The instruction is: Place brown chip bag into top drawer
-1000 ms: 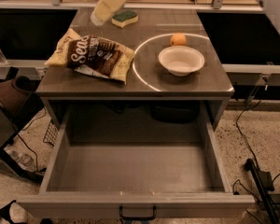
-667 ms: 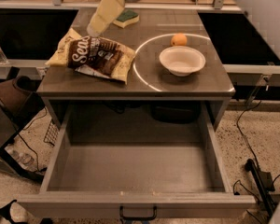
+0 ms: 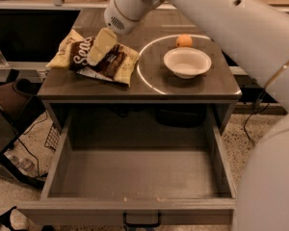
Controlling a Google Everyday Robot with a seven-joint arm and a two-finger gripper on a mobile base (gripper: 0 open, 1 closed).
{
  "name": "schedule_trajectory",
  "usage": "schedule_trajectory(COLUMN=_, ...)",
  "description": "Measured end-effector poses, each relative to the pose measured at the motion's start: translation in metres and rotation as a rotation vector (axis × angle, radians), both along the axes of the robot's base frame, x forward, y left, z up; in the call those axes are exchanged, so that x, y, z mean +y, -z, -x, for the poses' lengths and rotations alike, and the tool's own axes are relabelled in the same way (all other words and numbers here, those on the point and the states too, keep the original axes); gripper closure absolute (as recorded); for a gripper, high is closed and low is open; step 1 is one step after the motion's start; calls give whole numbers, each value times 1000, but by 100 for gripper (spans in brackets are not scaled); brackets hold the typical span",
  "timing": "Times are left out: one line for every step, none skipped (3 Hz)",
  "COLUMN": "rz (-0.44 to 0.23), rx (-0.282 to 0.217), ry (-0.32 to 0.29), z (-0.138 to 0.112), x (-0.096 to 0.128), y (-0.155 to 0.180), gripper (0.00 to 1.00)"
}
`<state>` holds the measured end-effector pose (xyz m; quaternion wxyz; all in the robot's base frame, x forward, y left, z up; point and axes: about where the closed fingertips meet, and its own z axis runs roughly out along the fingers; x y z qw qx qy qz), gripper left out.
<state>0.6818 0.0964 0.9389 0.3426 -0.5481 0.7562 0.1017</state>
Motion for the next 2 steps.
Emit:
schedule_trajectory(rz=15, rx=13, ry=-35, z=-16, x=24, y=33, gripper=0)
schedule_trajectory(rz=41, rx=27, ry=-65, z=-21, x=46, y=63, gripper=16)
